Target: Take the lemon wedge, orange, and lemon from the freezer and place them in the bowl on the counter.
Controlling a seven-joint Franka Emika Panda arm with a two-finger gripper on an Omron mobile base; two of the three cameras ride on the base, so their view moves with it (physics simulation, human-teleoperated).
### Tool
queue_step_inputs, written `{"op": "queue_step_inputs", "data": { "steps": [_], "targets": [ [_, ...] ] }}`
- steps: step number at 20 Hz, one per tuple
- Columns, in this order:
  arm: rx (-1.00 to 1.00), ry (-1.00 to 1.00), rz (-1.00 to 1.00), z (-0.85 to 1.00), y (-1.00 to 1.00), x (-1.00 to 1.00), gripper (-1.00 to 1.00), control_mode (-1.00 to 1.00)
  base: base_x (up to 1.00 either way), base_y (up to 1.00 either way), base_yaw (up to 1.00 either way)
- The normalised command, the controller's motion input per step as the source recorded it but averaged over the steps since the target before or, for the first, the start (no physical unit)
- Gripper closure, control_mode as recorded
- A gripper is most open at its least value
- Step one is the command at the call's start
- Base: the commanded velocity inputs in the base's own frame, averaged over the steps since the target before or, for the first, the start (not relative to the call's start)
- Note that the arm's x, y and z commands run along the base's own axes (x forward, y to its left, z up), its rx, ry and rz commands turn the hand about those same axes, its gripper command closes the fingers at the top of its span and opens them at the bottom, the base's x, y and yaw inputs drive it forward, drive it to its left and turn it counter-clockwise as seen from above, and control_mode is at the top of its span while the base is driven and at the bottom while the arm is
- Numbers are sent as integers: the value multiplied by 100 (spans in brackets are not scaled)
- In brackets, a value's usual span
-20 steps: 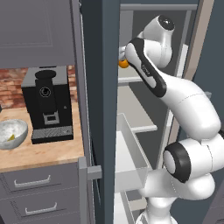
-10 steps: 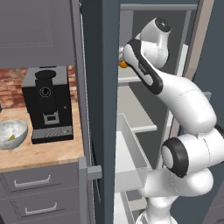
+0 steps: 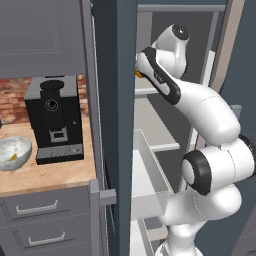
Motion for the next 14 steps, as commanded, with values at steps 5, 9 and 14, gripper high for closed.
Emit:
{"op": "queue_step_inputs", "data": {
  "steps": [5, 9, 14],
  "targets": [
    [0, 0, 0, -13, 10, 27, 100, -100, 0, 0, 0],
    [0, 0, 0, -9, 8, 15, 100, -100, 0, 0, 0],
    [0, 0, 0, 0, 0, -2, 100, -100, 0, 0, 0]
  ]
}}
